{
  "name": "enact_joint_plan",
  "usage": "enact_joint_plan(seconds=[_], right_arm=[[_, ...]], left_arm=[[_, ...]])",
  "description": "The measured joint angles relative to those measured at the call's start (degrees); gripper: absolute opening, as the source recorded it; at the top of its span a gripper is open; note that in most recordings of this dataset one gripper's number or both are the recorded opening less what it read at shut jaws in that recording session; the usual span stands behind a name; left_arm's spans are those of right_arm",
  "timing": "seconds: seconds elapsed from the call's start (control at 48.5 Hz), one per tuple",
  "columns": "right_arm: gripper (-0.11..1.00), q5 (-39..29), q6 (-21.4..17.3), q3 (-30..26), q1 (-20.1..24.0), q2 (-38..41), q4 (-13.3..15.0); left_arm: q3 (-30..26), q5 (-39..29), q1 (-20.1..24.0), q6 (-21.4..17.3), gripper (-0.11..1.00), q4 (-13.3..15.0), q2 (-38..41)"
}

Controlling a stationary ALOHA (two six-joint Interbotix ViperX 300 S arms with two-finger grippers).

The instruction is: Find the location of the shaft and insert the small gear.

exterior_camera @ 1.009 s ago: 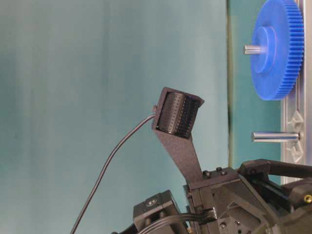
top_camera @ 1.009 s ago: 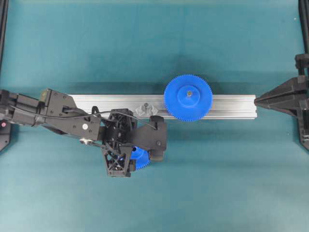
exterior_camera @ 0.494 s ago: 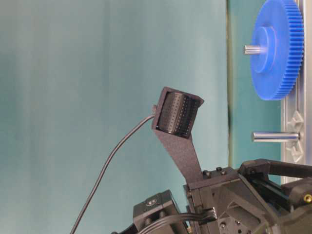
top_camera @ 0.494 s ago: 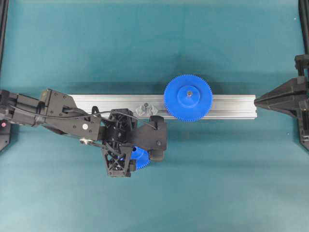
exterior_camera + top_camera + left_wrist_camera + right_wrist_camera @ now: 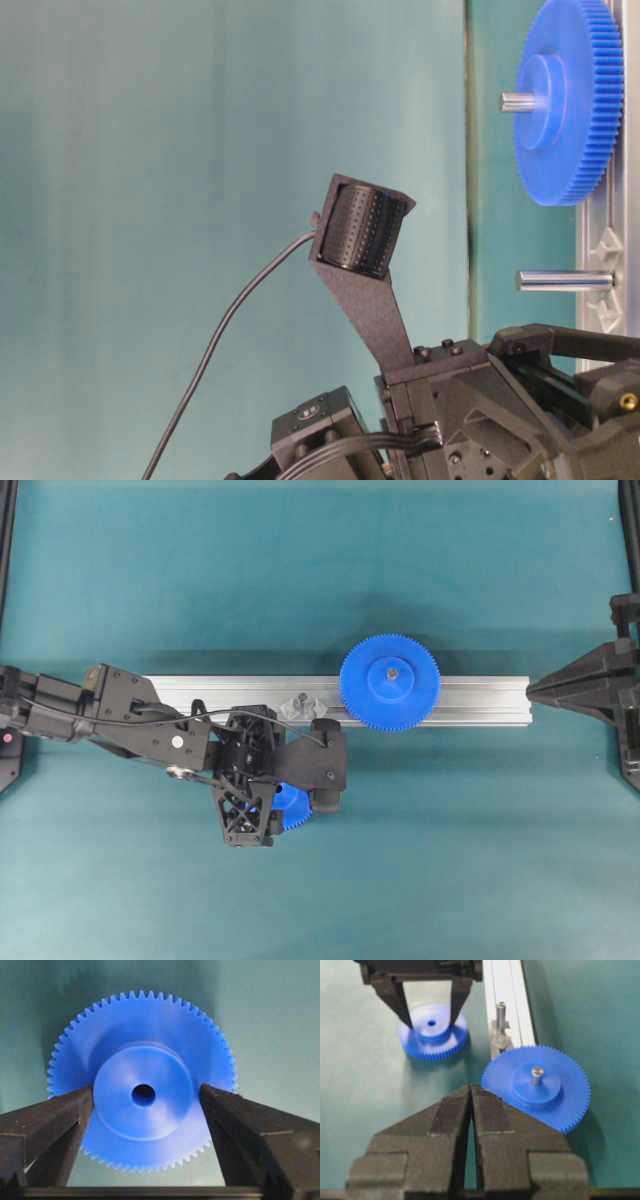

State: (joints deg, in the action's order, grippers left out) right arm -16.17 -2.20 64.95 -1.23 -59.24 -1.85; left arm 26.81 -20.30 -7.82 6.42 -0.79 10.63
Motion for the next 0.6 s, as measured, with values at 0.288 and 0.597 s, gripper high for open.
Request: enact_joint_plan(seconds=[0.288,0.597], right_arm=[[0.08,0.0,0.0,0.0,0.09,-0.62,0.0],[0.08,0.0,0.0,0.26,0.0,-0.79,0.0]], left_arm=[[-0.35,0.0,0.18,0.0,0.91,0.09,0.09],[-0.44,0.0,0.26,-0.18,0.91,0.09,0.62]])
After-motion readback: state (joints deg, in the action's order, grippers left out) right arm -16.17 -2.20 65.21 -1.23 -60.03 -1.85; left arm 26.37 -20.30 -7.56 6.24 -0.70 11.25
